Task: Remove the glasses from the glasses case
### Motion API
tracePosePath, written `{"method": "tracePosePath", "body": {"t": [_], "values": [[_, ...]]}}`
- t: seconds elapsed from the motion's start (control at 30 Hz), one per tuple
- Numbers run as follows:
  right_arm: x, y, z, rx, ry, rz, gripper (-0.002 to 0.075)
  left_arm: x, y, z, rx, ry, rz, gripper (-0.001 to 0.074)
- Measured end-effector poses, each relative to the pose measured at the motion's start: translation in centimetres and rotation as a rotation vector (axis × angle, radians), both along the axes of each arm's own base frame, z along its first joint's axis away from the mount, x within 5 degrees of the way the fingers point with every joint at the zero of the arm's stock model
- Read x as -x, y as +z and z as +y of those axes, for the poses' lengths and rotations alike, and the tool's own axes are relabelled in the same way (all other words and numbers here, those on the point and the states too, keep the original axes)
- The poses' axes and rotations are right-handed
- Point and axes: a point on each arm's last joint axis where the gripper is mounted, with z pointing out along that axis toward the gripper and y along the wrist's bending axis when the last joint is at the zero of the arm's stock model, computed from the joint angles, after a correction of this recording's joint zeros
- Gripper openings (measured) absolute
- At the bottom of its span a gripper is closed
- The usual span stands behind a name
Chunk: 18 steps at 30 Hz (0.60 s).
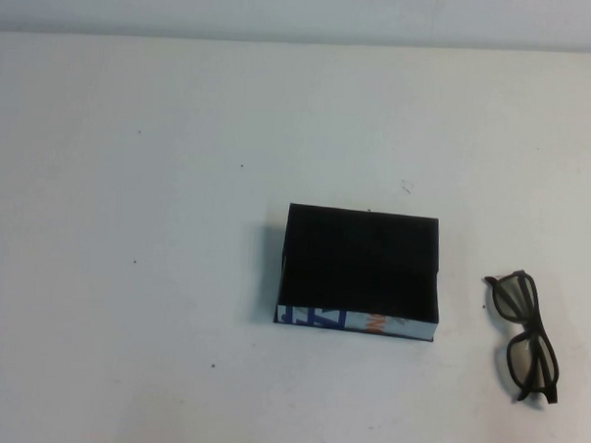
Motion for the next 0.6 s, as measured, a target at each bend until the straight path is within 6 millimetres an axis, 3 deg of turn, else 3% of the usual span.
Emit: {"method": "tracePosePath", "body": {"t": [0.23, 0.6], "values": [[0.5, -1.5, 0.2, -0.001, 0.027, 0.158, -0.0016, 0.0, 0.0, 0.0, 0.0, 0.0, 0.0, -0.0004], [0.5, -1.8, -0.3, -0.005, -0.065, 0.183, -0.0016, 0.0, 0.0, 0.0, 0.0, 0.0, 0.0, -0.0004]]}}
